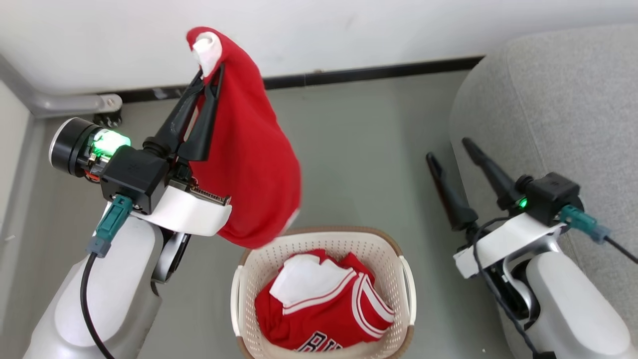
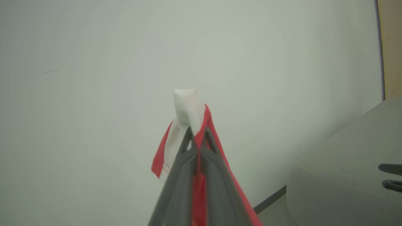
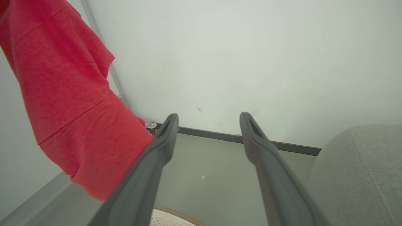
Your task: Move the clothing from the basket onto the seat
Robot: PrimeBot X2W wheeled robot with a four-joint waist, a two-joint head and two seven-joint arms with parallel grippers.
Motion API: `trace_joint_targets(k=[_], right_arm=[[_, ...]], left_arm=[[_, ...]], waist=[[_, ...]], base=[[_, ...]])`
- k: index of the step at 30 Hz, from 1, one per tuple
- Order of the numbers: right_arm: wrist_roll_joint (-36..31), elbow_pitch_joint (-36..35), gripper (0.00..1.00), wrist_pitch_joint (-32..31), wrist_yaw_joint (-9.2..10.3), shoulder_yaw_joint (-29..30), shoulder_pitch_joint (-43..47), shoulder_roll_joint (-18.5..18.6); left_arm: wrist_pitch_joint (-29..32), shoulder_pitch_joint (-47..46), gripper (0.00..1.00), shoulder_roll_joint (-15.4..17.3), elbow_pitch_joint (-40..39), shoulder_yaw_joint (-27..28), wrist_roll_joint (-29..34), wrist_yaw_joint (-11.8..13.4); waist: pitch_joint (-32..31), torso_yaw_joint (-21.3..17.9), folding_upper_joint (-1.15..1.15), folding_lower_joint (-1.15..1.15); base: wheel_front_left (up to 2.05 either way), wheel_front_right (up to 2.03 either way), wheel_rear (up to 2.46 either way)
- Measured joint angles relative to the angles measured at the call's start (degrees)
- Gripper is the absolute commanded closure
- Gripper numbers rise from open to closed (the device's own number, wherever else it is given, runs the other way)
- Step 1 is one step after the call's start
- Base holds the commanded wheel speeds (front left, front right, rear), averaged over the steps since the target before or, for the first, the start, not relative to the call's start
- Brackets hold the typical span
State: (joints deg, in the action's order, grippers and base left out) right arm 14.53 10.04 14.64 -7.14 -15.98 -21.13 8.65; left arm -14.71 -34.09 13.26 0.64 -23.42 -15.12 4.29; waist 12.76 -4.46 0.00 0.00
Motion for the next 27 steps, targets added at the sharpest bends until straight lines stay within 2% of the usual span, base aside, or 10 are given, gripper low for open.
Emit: trace_joint_targets(k=[8, 16, 22, 27], right_arm=[[4.33, 0.29, 0.0, -0.71, 0.0, -9.81, -0.02, 2.66], [8.4, 0.19, 0.0, -4.67, -0.01, -19.8, -2.93, 7.26], [11.83, 0.77, 0.0, -6.35, -0.01, -22.53, -4.11, 12.34], [16.59, -0.43, 0.0, -6.58, -0.01, -26.07, -4.25, 13.06]], left_arm=[[0.0, 0.0, 1.0, -0.85, -1.18, -0.54, -1.19, -2.61], [0.0, 0.0, 1.0, -2.36, -1.58, -1.4, -2.98, -5.54], [0.0, 0.01, 1.0, -2.44, -1.56, -1.46, -3.01, -6.99], [0.0, 0.25, 1.0, -2.63, -1.57, -1.58, -3.49, -8.06]], waist=[[-4.63, 0.83, 0.0, 0.0], [-8.26, 1.41, 0.0, 0.0], [-10.25, 1.88, 0.0, 0.0], [-11.46, 2.34, 0.0, 0.0]], base=[[0.0, 0.0, 0.0], [0.0, 0.0, 0.0], [0.0, 0.0, 0.0], [0.0, 0.0, 0.0]])
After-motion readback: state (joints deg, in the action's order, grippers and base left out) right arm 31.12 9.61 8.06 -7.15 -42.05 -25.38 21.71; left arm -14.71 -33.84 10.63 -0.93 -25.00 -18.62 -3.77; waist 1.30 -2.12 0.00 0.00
